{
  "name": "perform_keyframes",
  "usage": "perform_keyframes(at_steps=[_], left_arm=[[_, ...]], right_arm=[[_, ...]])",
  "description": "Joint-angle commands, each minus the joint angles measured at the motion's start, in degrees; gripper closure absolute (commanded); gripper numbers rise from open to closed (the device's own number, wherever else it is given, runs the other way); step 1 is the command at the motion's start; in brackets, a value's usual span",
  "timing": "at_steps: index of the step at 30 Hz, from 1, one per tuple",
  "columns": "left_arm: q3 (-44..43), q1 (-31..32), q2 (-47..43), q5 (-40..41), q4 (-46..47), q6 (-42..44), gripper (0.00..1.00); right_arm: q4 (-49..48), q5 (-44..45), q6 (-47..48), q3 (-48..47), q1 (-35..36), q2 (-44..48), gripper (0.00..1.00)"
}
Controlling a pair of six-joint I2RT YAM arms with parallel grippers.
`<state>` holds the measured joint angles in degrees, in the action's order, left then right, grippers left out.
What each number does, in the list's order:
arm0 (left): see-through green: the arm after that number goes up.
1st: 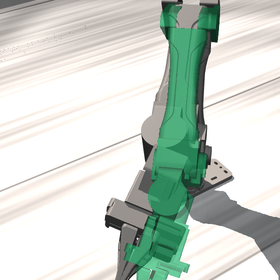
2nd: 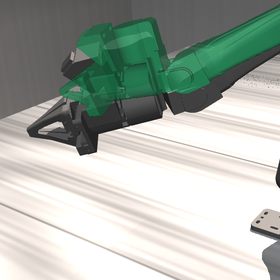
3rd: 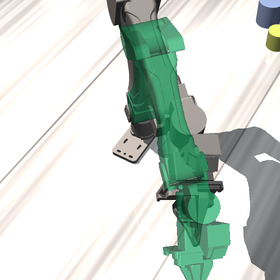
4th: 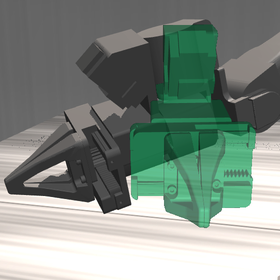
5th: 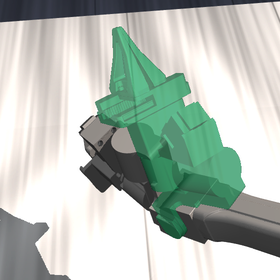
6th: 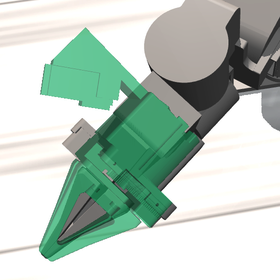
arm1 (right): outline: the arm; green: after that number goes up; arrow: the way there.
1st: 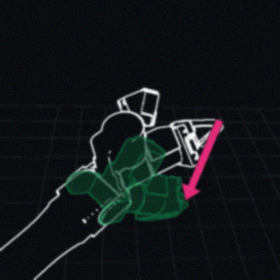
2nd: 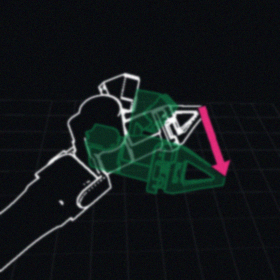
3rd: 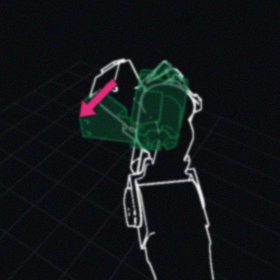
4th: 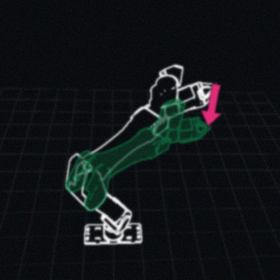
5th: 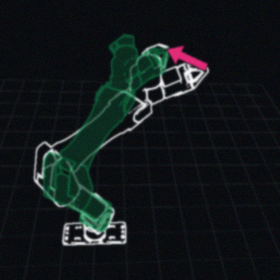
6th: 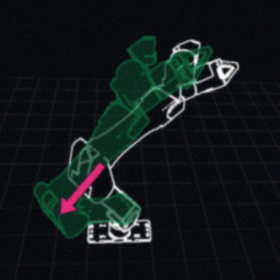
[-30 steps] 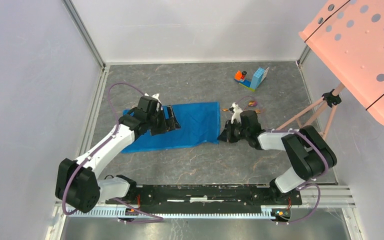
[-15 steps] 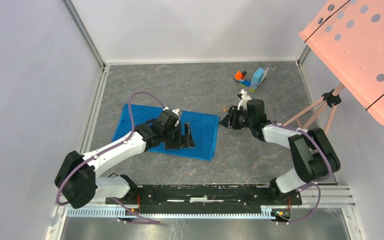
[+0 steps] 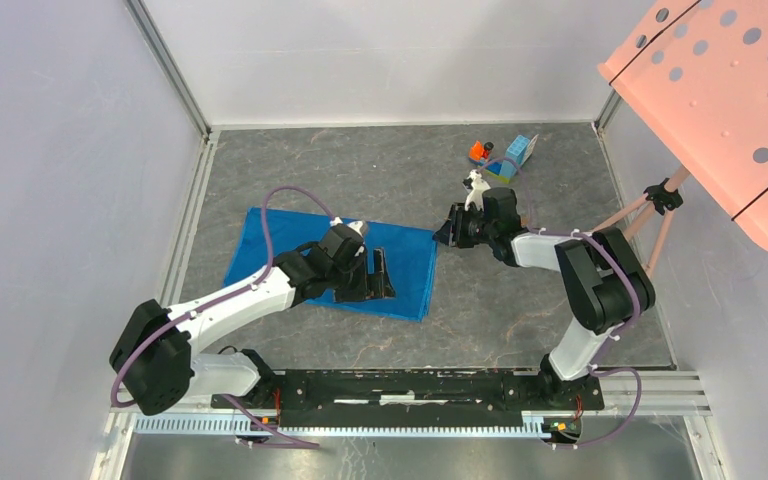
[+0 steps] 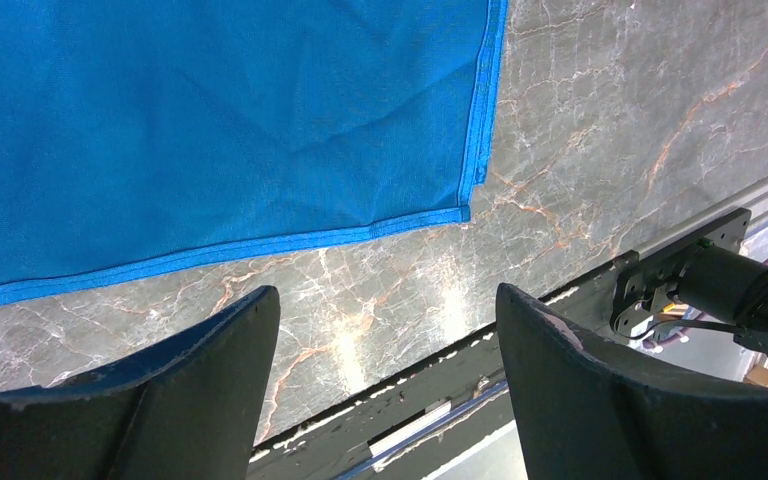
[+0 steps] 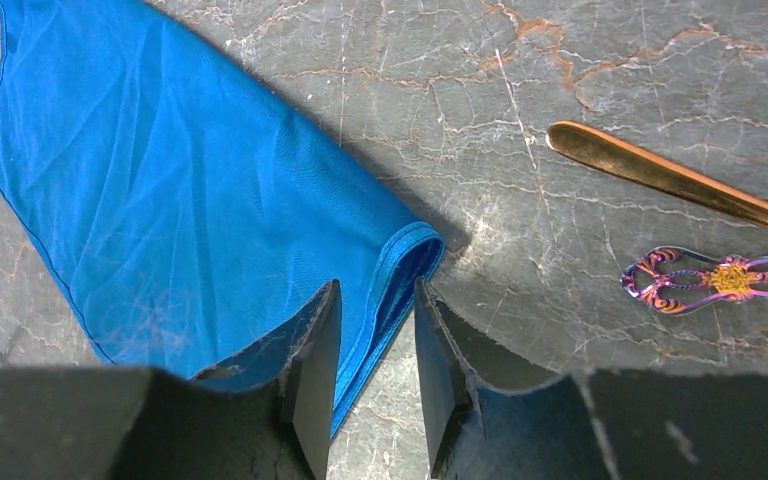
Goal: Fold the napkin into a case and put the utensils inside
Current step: Smooth out the rectangle-folded napkin at the center of the board.
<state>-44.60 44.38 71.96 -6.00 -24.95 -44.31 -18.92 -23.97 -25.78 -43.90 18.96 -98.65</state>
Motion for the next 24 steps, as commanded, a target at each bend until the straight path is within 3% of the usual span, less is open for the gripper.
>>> perform_keyframes(at_steps=[1,11,24], left_arm=[[-0.33,0.22,-0.42,1.21,2.12,-1.88,0.15],[-1.85,0.29,0.81,0.86,2.10,-1.30,0.14],[-0.80,0.32,-1.09,1.07,2.03,-1.82,0.14]], right_arm=[[-4.17,-1.80,0.64,-1.20,0.11,-1.68,0.61],[-7.61,-3.66,-0.81,-0.10,0.45,-3.72,0.67],[-10.36,-4.34,-2.16,2.69,1.49,-3.57,0.64]])
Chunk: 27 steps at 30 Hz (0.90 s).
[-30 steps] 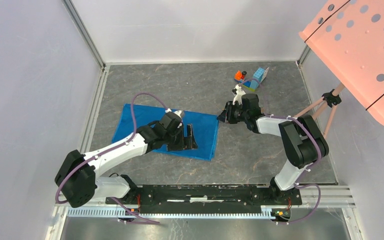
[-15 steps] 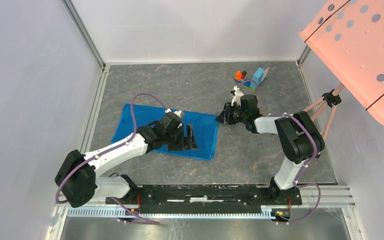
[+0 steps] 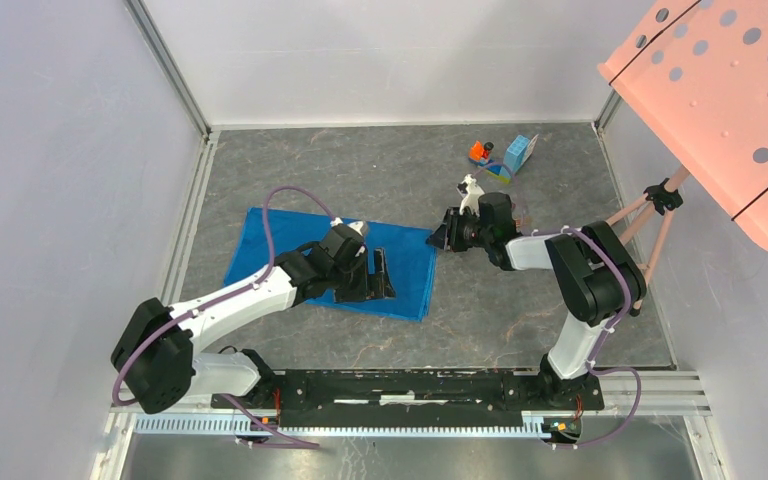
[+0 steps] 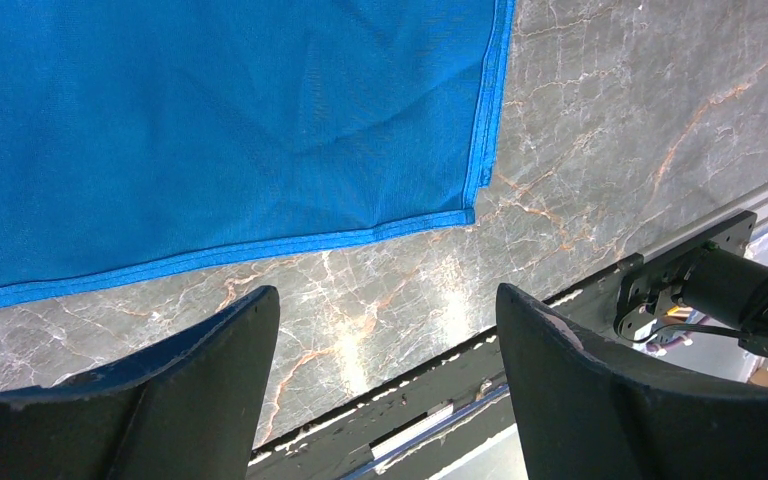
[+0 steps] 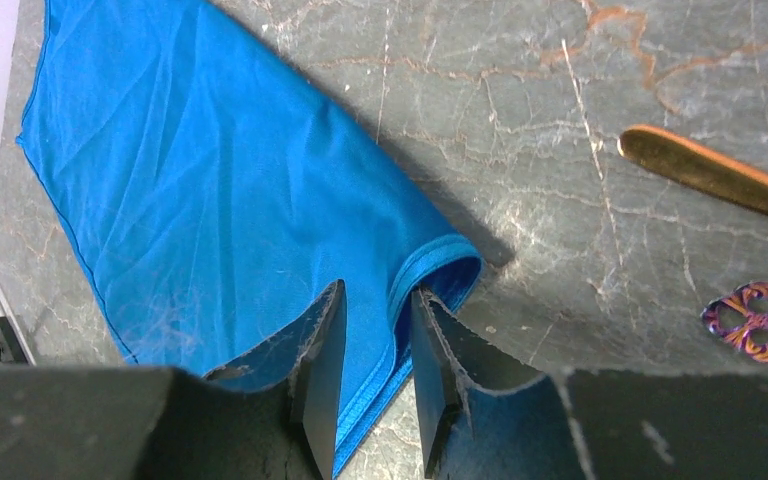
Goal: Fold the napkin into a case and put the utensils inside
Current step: Smooth out the rectangle-folded napkin at the center of the board.
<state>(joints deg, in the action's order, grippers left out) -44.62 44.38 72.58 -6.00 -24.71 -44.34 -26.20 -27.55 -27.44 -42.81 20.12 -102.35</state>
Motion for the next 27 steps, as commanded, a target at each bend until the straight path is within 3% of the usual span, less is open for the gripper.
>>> perform_keyframes(at_steps=[1,5,9,12,15,18,24,27], left_arm=[[-0.67,0.28,-1.82,1.14,1.80,-1.87,0.14],[-0.45,0.30,-2.34,1.24,1.80,-2.07,0.14],[-0.16,0.31,-2.95,1.34,1.85,-2.25,0.14],[0.10,0.33,-3.13,1.44,1.88,-2.25,0.14],[0.29,0.36,-2.89,1.50,1.86,-2.38,0.14],[0.32,0.38,-2.79,1.36,2.08,-2.43,0.14],[0.80,0.31,-3.72,1.04,2.04,-2.50,0.14],[1.02,0.36,-3.92,0.86,2.08,-2.43,0.14]], right_arm=[[-3.47,-0.75,-0.60,2.05,0.35,0.14,0.64],[-3.69,-0.52,-0.59,2.51,0.36,0.30,0.67],[-1.59,-1.16,-1.96,0.87,0.39,2.25,0.92],[-1.81,-2.59,-7.35,0.43,0.36,5.19,1.00],[-1.47,-3.21,-14.40,0.26,0.26,6.94,1.00],[-7.49,-4.48,-21.53,2.00,0.01,6.61,1.00],[-19.04,-6.70,-29.71,3.43,-3.27,0.66,1.00],[-20.21,-7.74,-29.65,2.22,-4.10,-2.07,1.00]])
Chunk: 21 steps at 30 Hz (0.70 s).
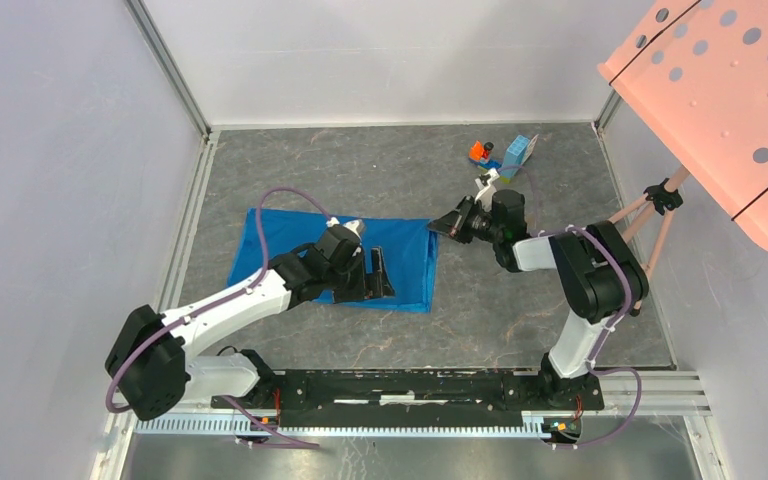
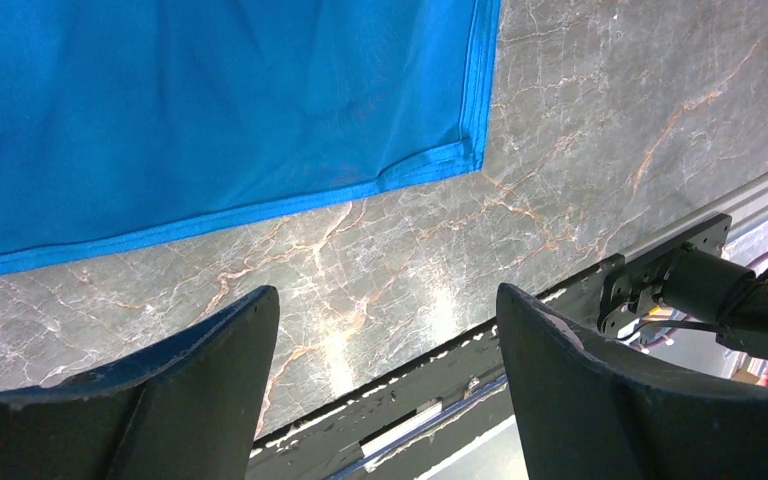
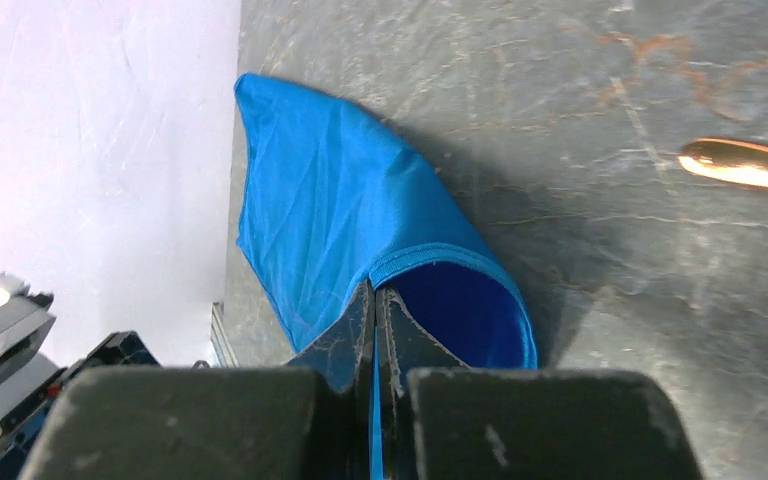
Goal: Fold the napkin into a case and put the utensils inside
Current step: Smooth out the rectangle-folded napkin at the center of the board.
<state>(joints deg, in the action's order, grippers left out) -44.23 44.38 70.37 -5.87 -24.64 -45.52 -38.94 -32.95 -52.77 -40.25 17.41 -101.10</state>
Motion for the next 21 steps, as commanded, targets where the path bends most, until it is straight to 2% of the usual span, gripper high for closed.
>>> perform_keyframes(at_steps=[1,2,5,7,9,12,14,17,19,21], left_arm=[[0.72,0.36,-1.73,0.65,2.00,-1.28,0.14],[0.72,0.31,-1.78,0.60,1.97,-1.28,0.14],[0.61,0.35,-2.01,0.71,1.71,-1.16,0.14],[-0.08,0.36,-2.01,1.40,1.02,-0.78,0.14],[-1.46,0.27,-2.26,3.70,-1.00,0.17,0.14],[-3.74,-2.04,-3.26,7.13,-4.84,2.09,0.10],[-3.57,-6.98,-4.01,5.35,-5.37,2.86,0.08],[-1.87,-18.98,-4.95,-1.03,-4.02,3.74,0.06],[-1.57,-27.67,-4.29,-5.69,-2.28,4.20,0.05],[-2.44,-34.32,-2.02,-6.30,-1.51,5.18,0.04]], right_arm=[[-5.95,-2.44,-3.18,-0.97,-1.50,-3.64,1.00],[-3.90,-2.41,-1.73,-1.57,-1.58,-3.67,1.00],[0.26,-2.30,2.78,-1.57,-1.62,-2.47,0.77],[4.26,-1.59,7.44,-1.32,-1.58,-0.29,0.66],[13.39,0.55,14.79,-2.78,-1.59,2.37,0.56],[26.33,6.10,24.59,-3.55,-1.35,7.65,0.45],[29.82,9.10,28.24,-1.32,-0.12,12.23,0.41],[35.29,12.60,32.57,-0.17,4.54,18.12,0.40],[34.54,10.28,31.75,0.94,8.64,20.39,0.41],[32.25,7.73,29.93,1.95,12.64,20.79,0.44]])
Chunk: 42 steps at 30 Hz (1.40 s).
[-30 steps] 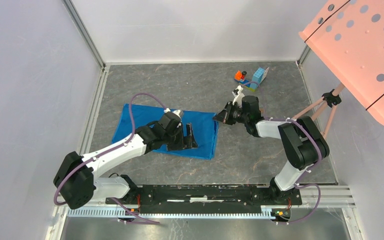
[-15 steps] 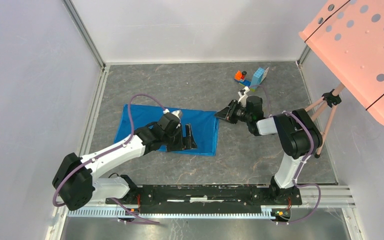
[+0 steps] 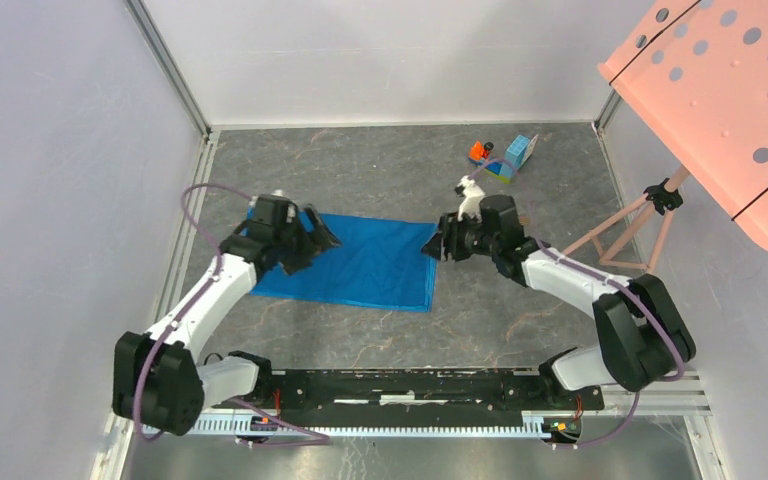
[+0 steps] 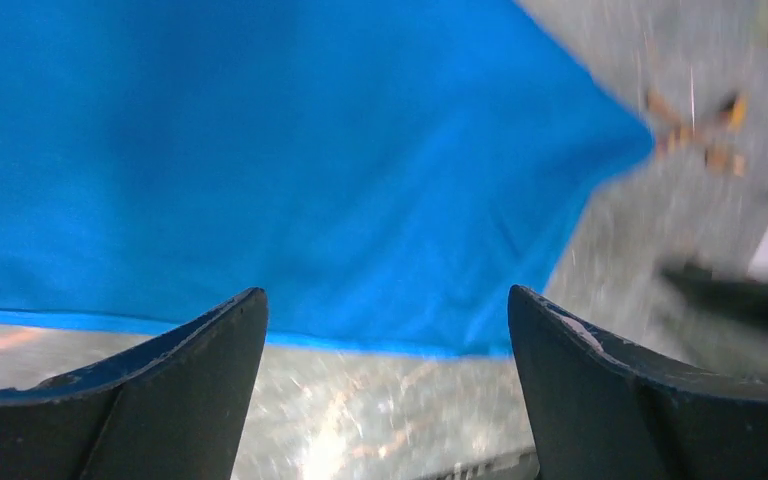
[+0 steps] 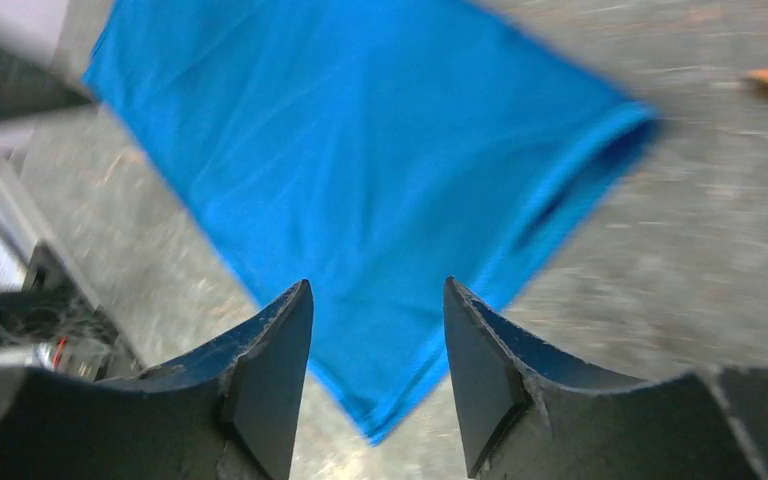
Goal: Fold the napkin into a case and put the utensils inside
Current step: Smooth out the rectangle-folded napkin at the center of the board.
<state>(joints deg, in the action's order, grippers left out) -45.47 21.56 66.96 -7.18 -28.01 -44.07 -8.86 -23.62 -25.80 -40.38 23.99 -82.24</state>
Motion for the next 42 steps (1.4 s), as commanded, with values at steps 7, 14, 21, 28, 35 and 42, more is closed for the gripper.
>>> perform_keyframes(at_steps=[7,14,21,28,35,42], left_arm=[[-3.04,-26.60,13.88,-8.50,7.02,2.91,0.04],[-0.02,-29.62,17.86,-2.98,8.66,2.33,0.03],[2.10,-30.08,13.05,-0.28,6.05,4.64,0.00],[-7.99,-30.14,17.67,-7.00,7.06,6.27,0.00],[-18.15,-30.55,31.85,-8.52,9.97,4.81,0.01],[-23.48,-32.91,40.20,-5.43,9.47,6.46,0.01]], right_arm=[[1.59,0.67,4.31,4.94,13.87,-1.06,0.56],[1.20,4.95,6.35,13.25,14.66,-0.62,0.59],[12.19,17.50,11.52,10.42,14.49,5.56,0.52],[10.44,15.51,9.76,-8.53,10.52,-3.90,0.35],[5.24,10.19,5.31,-18.65,5.10,-17.60,0.57],[2.93,12.19,5.92,-19.54,1.08,-23.72,0.62]])
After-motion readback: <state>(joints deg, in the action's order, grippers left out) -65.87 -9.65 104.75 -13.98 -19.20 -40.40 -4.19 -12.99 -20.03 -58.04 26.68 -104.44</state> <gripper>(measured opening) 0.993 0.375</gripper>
